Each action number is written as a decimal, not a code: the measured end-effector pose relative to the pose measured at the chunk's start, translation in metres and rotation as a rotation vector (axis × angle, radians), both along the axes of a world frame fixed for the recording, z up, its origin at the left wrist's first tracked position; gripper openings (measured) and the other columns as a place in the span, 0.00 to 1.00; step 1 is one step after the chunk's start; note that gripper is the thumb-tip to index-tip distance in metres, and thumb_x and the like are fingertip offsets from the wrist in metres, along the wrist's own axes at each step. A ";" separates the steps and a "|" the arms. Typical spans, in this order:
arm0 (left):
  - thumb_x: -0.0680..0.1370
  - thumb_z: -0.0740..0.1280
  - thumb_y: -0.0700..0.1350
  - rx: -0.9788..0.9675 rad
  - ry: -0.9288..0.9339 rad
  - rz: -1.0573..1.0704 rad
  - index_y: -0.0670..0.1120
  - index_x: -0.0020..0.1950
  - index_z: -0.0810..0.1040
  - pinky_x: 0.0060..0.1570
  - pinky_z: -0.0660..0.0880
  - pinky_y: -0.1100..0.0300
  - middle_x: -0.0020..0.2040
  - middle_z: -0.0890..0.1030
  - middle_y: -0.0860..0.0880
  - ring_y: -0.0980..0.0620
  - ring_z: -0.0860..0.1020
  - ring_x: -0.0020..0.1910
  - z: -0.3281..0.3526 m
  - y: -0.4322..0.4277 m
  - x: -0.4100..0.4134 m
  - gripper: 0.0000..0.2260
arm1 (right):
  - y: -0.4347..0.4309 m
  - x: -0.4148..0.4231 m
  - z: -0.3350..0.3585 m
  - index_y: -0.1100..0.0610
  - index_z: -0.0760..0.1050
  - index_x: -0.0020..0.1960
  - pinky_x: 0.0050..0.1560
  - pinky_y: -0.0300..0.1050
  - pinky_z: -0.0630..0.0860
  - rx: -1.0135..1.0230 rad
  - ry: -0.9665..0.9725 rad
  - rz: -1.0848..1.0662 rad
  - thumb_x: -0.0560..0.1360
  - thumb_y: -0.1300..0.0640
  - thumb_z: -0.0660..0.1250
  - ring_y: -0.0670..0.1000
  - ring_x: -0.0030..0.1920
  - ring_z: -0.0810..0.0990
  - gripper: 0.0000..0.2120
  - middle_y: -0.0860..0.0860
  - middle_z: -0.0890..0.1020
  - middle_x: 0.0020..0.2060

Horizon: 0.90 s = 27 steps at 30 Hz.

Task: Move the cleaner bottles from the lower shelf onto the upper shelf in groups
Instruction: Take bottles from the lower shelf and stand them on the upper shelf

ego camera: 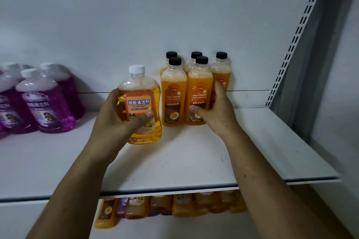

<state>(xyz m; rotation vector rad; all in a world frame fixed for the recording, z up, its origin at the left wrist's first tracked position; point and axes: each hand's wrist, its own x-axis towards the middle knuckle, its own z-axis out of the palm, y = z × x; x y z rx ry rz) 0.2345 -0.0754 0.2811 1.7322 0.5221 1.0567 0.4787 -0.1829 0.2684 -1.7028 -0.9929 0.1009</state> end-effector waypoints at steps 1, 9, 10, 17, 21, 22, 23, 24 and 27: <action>0.67 0.80 0.49 0.000 0.006 -0.002 0.52 0.71 0.74 0.49 0.83 0.57 0.57 0.86 0.53 0.52 0.85 0.56 0.000 0.000 0.000 0.33 | -0.001 0.000 0.000 0.40 0.59 0.79 0.68 0.64 0.77 -0.004 -0.006 -0.004 0.71 0.50 0.81 0.52 0.72 0.76 0.45 0.45 0.76 0.71; 0.70 0.82 0.49 -0.009 0.006 0.029 0.50 0.72 0.73 0.52 0.83 0.54 0.58 0.85 0.51 0.51 0.85 0.57 -0.001 -0.008 -0.014 0.33 | -0.018 0.000 0.011 0.41 0.61 0.78 0.64 0.60 0.80 -0.048 -0.113 -0.063 0.70 0.44 0.81 0.51 0.67 0.79 0.43 0.46 0.77 0.69; 0.70 0.81 0.48 -0.010 0.002 0.038 0.50 0.72 0.73 0.52 0.82 0.54 0.58 0.85 0.51 0.51 0.85 0.57 -0.001 -0.011 -0.017 0.33 | -0.023 -0.002 0.011 0.42 0.61 0.78 0.65 0.59 0.80 -0.061 -0.124 -0.077 0.71 0.42 0.80 0.51 0.66 0.79 0.43 0.47 0.77 0.69; 0.71 0.81 0.47 -0.009 -0.026 0.139 0.50 0.73 0.73 0.53 0.83 0.55 0.60 0.85 0.50 0.50 0.84 0.59 -0.008 -0.040 -0.052 0.33 | -0.068 -0.068 -0.003 0.44 0.71 0.71 0.63 0.50 0.78 0.005 -0.265 -0.001 0.76 0.38 0.71 0.49 0.65 0.75 0.26 0.46 0.74 0.65; 0.69 0.81 0.50 -0.021 -0.039 0.248 0.48 0.73 0.73 0.53 0.83 0.52 0.59 0.85 0.47 0.46 0.85 0.58 -0.010 -0.065 -0.092 0.34 | -0.083 -0.123 -0.017 0.41 0.69 0.73 0.68 0.50 0.75 -0.092 -0.308 0.293 0.77 0.35 0.67 0.45 0.69 0.71 0.27 0.41 0.72 0.68; 0.68 0.81 0.50 -0.024 -0.047 0.279 0.47 0.73 0.73 0.53 0.83 0.51 0.59 0.85 0.46 0.45 0.85 0.58 -0.010 -0.072 -0.104 0.35 | -0.083 -0.135 -0.020 0.41 0.69 0.73 0.68 0.50 0.75 -0.100 -0.321 0.371 0.77 0.35 0.66 0.46 0.70 0.71 0.27 0.41 0.73 0.68; 0.68 0.81 0.49 -0.021 -0.046 0.315 0.46 0.72 0.73 0.54 0.83 0.51 0.59 0.85 0.46 0.45 0.85 0.58 -0.009 -0.079 -0.118 0.35 | -0.081 -0.146 -0.022 0.42 0.69 0.74 0.68 0.52 0.75 -0.101 -0.336 0.444 0.77 0.35 0.66 0.46 0.69 0.71 0.28 0.42 0.74 0.68; 0.68 0.81 0.47 -0.015 -0.036 0.359 0.46 0.72 0.73 0.54 0.83 0.51 0.59 0.85 0.46 0.45 0.85 0.58 -0.009 -0.087 -0.133 0.34 | -0.077 -0.158 -0.025 0.43 0.69 0.73 0.67 0.53 0.75 -0.102 -0.353 0.513 0.76 0.34 0.65 0.47 0.68 0.72 0.29 0.43 0.75 0.67; 0.68 0.81 0.48 -0.009 0.007 0.491 0.49 0.72 0.73 0.54 0.83 0.52 0.59 0.85 0.47 0.46 0.85 0.59 -0.008 -0.111 -0.181 0.34 | -0.064 -0.191 -0.034 0.44 0.70 0.73 0.65 0.57 0.76 -0.109 -0.405 0.671 0.75 0.32 0.64 0.48 0.65 0.73 0.30 0.44 0.76 0.66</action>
